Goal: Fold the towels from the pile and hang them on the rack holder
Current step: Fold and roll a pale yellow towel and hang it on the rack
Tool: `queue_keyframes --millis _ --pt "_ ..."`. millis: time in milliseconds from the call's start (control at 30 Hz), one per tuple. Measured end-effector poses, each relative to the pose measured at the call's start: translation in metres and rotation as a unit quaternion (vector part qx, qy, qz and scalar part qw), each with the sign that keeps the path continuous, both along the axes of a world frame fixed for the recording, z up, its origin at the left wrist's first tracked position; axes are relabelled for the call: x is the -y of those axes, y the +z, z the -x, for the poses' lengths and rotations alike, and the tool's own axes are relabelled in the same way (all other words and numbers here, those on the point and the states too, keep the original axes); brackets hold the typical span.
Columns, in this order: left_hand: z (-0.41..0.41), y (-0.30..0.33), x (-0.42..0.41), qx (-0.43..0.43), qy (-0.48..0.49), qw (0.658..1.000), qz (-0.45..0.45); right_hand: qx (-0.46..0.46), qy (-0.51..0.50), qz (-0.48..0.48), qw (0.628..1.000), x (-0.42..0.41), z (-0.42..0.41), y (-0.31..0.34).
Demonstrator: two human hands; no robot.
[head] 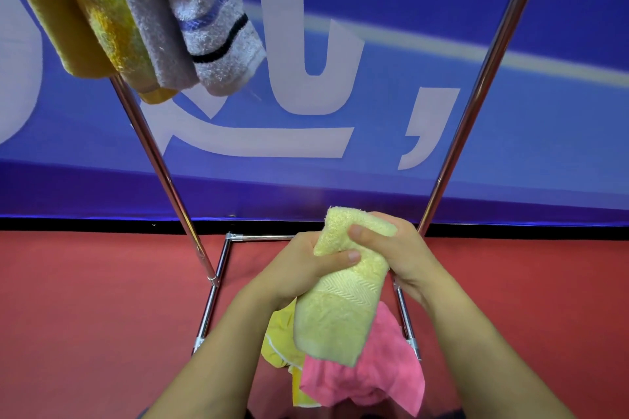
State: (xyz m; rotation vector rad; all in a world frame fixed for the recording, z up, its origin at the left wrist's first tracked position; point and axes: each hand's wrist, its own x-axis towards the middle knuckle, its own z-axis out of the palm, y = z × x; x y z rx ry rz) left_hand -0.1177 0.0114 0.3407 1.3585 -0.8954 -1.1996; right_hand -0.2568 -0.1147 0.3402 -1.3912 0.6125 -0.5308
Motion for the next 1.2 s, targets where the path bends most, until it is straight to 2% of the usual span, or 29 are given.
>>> queue_keyframes --millis 133,233,400,667,833,967,1067,1200 --pt "0.002 0.001 0.000 -0.044 -0.009 0.999 -0.011 0.024 -0.054 -0.016 0.998 -0.003 -0.003 0.001" --pt "0.006 0.000 0.000 -0.045 -0.045 0.998 -0.006 0.036 -0.105 -0.041 0.993 -0.004 -0.005 0.001" --pt "0.013 0.001 0.002 0.045 -0.106 0.993 0.009 0.048 -0.176 -0.099 0.978 0.001 -0.004 0.003" --pt "0.011 -0.001 0.003 0.083 -0.100 0.991 0.018 0.039 -0.170 -0.092 0.980 0.003 -0.002 0.002" --pt "0.006 -0.011 0.006 0.071 -0.050 0.996 0.022 0.025 -0.179 -0.068 0.981 0.004 -0.009 -0.003" --pt "-0.004 -0.024 0.012 0.098 0.079 0.992 0.018 -0.012 -0.217 0.061 0.974 -0.007 -0.013 -0.003" --pt "-0.008 -0.030 0.015 0.133 0.175 0.975 0.016 -0.059 -0.180 0.138 0.972 -0.017 -0.019 -0.006" --pt "-0.007 -0.032 0.016 0.187 0.187 0.964 0.037 -0.060 -0.114 0.102 0.986 -0.029 -0.030 -0.013"
